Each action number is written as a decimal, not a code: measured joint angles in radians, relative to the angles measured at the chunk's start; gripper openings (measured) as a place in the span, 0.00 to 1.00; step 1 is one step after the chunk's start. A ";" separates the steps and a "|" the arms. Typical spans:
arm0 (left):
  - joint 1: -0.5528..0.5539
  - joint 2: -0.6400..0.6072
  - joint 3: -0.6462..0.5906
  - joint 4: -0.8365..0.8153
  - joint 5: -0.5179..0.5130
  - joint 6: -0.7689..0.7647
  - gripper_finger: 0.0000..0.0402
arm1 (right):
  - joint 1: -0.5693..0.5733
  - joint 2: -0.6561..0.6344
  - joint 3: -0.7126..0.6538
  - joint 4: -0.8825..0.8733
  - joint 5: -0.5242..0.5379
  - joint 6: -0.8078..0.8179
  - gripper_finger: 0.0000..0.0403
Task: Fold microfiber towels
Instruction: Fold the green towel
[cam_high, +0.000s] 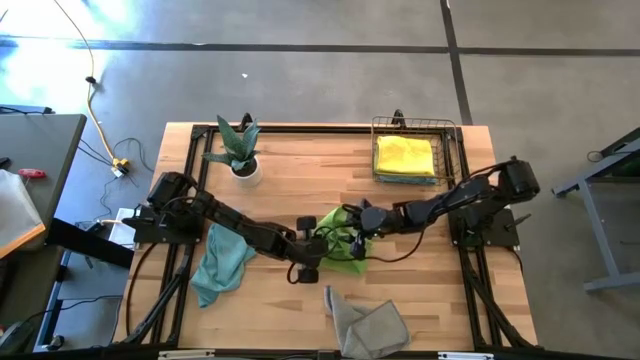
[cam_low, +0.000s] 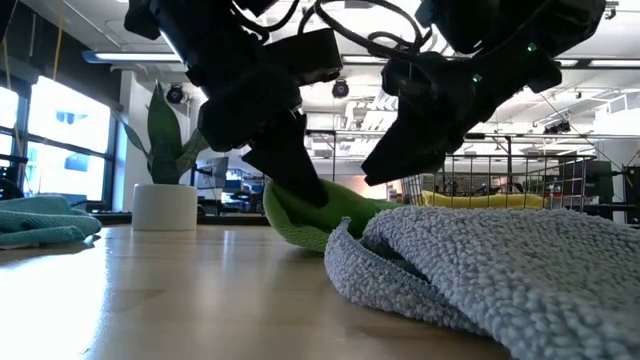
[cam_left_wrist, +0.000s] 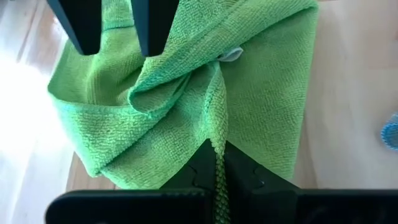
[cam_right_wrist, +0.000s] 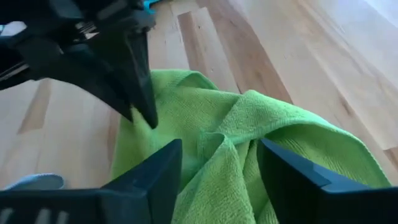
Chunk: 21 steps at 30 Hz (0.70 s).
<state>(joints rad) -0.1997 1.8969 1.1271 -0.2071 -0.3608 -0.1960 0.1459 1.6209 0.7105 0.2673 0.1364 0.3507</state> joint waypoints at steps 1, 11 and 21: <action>0.000 0.000 0.000 -0.002 0.004 -0.006 0.01 | 0.000 0.006 0.005 0.000 0.006 0.001 0.52; -0.012 0.001 0.000 -0.004 0.005 -0.014 0.01 | -0.022 0.099 0.016 0.055 -0.002 0.079 0.57; -0.012 0.001 0.000 0.005 0.002 -0.012 0.01 | -0.021 0.157 0.016 0.064 0.001 0.090 0.52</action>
<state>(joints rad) -0.2115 1.8980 1.1271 -0.2019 -0.3588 -0.2080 0.1246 1.7775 0.7269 0.3315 0.1378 0.4409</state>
